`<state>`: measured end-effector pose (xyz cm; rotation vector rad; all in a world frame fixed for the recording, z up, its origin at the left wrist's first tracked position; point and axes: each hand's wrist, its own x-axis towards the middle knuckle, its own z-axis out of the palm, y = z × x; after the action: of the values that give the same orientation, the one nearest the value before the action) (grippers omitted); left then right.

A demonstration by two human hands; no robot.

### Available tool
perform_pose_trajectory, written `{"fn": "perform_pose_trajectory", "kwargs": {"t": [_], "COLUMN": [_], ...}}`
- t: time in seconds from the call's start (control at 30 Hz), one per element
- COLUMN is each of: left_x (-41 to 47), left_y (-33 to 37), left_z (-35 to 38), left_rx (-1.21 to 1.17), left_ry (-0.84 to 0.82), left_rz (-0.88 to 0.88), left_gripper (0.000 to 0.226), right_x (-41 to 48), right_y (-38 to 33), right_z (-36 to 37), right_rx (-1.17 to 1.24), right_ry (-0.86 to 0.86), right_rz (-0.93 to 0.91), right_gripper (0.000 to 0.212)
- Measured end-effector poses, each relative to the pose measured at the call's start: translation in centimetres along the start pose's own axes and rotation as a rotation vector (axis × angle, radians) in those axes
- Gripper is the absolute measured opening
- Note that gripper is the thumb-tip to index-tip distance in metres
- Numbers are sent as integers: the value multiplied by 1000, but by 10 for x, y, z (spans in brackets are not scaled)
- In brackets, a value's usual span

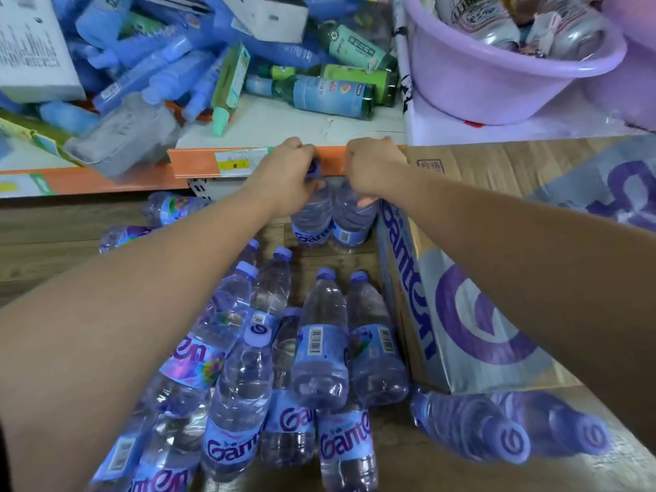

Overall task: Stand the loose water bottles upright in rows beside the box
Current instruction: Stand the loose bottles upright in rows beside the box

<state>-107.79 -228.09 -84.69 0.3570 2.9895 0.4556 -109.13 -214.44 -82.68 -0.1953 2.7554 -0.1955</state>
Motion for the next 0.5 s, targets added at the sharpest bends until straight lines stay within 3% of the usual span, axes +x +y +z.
{"fn": "perform_pose_trajectory", "kwargs": {"t": [0.13,0.2,0.33,0.5], "left_x": [-1,-2,-5,-6], "left_y": [-4,-5,-4,-5], "left_z": [0,-1,0,2], "left_rx": [2,-3,-8,-5], "left_ry": [17,9,-18,-1], "left_rz": [2,9,40,43], "left_gripper": [39,40,42,39], "right_x": [2,-3,-3,-1], "right_y": [-2,-2,1,-2], "right_z": [-10,-8,7,9], "right_rx": [67,19,100,174], "right_ry": [-95,-11,201,244], "right_rz": [38,64,87,210], "right_gripper": [9,25,19,29]}}
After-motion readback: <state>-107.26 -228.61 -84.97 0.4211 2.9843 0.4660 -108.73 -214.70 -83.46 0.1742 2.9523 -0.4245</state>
